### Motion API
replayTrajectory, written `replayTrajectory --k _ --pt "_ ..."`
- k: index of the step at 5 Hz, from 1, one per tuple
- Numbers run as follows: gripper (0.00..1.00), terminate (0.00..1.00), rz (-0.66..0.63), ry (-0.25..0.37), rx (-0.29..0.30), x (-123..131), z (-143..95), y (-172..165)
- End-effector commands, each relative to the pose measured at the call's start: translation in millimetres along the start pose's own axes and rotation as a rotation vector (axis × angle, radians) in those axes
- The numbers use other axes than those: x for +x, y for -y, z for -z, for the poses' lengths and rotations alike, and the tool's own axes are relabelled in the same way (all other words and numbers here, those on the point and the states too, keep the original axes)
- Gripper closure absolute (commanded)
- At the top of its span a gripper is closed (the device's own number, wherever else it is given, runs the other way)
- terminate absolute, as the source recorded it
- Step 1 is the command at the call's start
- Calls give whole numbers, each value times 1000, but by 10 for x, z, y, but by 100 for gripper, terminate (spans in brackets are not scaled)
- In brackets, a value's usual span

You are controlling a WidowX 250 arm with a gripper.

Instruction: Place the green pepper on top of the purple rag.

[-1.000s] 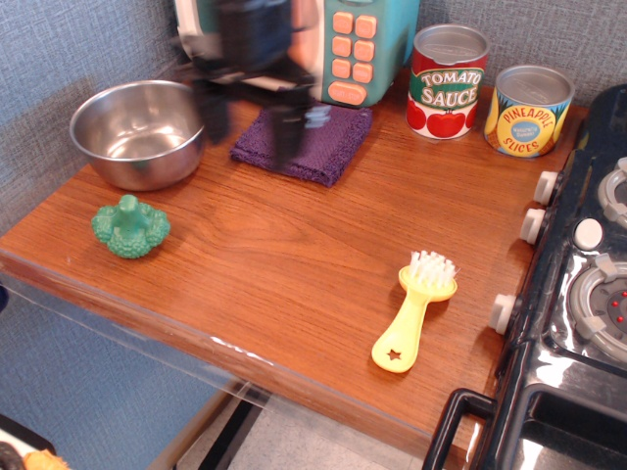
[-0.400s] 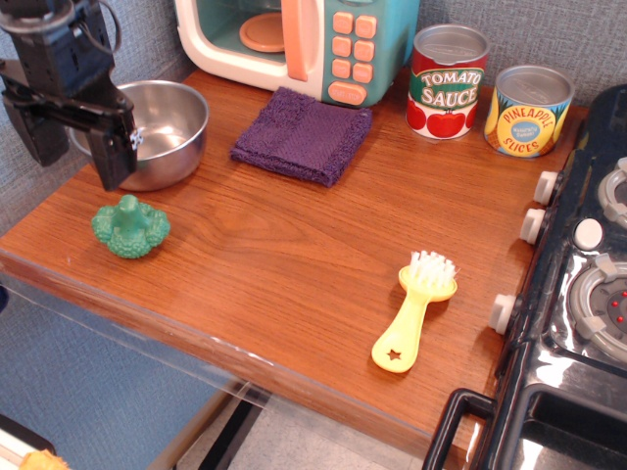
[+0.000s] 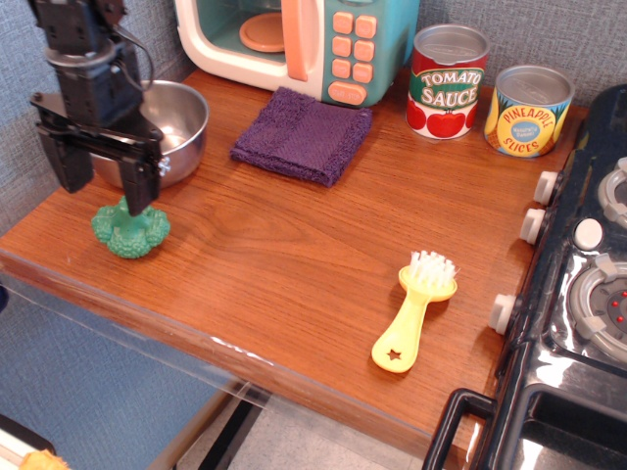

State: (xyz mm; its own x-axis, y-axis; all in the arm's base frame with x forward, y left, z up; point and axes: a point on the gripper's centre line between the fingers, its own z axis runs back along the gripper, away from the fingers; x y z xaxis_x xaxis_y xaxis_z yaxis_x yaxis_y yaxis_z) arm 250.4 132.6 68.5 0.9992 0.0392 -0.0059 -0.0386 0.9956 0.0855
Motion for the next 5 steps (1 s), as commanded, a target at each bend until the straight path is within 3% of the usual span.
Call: replayTrajectory --k 1,2,3,5 --pt "0 0 -3 -1 40 83 29 -17" --pt "0 0 -4 -20 54 69 114 -39" --pt "100 0 -21 -26 48 79 137 -63" --pt "100 0 -25 -45 48 90 192 -71"
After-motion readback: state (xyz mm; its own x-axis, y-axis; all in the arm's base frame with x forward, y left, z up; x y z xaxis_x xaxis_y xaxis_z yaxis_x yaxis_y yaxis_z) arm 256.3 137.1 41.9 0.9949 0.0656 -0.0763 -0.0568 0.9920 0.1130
